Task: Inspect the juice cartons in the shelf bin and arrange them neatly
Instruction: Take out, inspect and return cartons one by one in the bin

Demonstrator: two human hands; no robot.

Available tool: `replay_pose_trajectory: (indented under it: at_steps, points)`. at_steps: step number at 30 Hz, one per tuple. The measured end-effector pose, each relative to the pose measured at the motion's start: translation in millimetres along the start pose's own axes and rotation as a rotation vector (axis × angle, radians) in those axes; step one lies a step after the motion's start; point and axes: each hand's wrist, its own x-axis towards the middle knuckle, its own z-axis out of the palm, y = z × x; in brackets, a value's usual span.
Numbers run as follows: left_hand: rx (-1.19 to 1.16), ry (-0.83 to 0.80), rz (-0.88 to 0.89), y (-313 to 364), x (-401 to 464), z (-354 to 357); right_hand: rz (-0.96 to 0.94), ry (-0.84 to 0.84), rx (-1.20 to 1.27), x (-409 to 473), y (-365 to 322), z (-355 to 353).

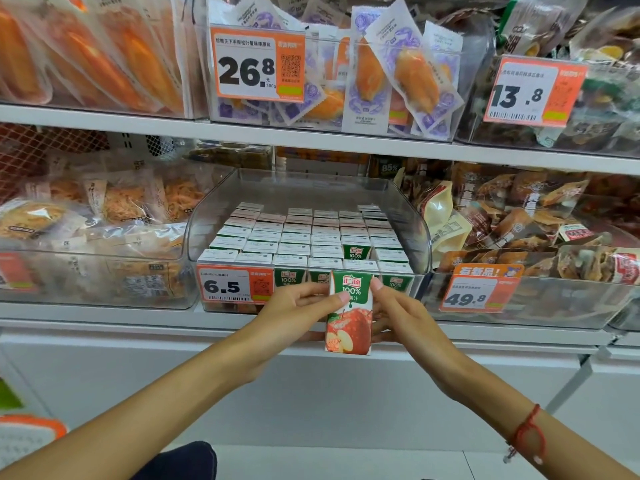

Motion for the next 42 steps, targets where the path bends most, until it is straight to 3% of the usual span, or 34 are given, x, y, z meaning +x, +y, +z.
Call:
replay_pose_trajectory:
  at_steps: [12, 19, 27, 33, 42]
  points:
    - [-0.033, 0.002, 0.012, -1.9, 1.0, -1.3, 0.019, 0.007, 0.015, -0.7, -5.3, 2.7]
    - [-0.25, 0.094, 0.077, -0.9, 1.3, -2.7, 0.013, -0.09, 0.037, -6.6, -9.9, 2.0]
    - [-0.197, 0.306, 0.174, -4.8, 5.8, 1.3, -0.13, 0.188, -0.056, -5.3, -12.1, 11.1]
    - [-0.171, 0.228, 0.116, -4.5, 4.6, 5.8, -0.203, 0.229, -0.222, -6.8, -8.8, 16.2]
    - [-0.179, 0.063, 0.168, 4.3, 1.9, -2.7, -0.015, 0.045, 0.063, -5.5, -12.0, 3.6]
